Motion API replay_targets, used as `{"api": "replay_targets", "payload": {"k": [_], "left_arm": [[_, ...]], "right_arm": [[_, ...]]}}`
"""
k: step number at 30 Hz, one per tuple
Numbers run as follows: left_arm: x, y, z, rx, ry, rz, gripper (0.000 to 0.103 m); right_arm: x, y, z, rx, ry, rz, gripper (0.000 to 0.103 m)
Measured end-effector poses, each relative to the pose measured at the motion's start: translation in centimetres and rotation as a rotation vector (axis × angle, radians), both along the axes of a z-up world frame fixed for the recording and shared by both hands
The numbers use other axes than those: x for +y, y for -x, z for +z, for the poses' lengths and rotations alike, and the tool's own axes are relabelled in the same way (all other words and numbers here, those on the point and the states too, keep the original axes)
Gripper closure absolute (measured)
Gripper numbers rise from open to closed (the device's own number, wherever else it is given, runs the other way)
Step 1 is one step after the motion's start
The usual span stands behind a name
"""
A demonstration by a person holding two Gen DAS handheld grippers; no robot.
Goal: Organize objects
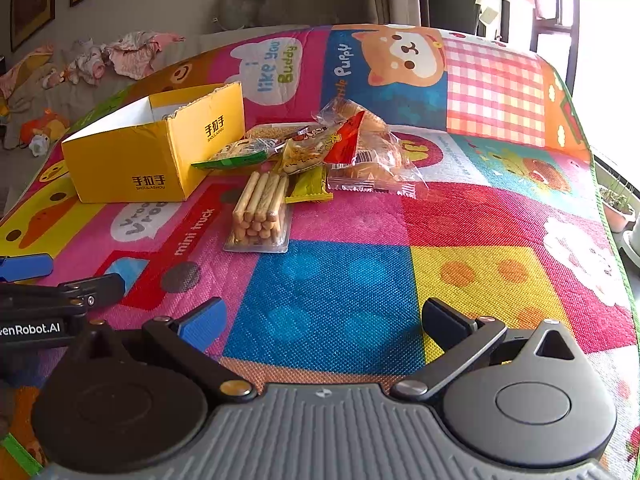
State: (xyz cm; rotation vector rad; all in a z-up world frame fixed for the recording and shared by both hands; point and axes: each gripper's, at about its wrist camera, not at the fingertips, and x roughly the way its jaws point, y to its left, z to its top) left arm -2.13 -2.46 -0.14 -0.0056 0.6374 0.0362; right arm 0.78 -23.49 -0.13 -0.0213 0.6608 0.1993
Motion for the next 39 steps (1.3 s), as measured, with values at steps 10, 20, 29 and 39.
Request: {"api": "replay_targets", "payload": {"k": [10,20,29,39], "left_arm": [[0.0,-0.1,0.0,0.002,-0.001,-0.001,0.004],[0.0,-0.5,0.1,0.021,0.002,-0.006,0.004],[2.2,-1.6,2.8,0.196,0.133,-0.074,0.006],[10.7,-7.0,11.3,0.294,0.194,-0.011,0.006]], "right_arm": [[0.1,0.1,0.0,-0.002,0.013,0.002,0.0],[0.0,0.2,0.0,-0.003,0.013,0.012,0.0],[0.7,-1.2,1.6,0.213,0.041,-0.04,0.0],[1.8,-5.5,2.1,0.494,0.082,-0.085,0.0]]}}
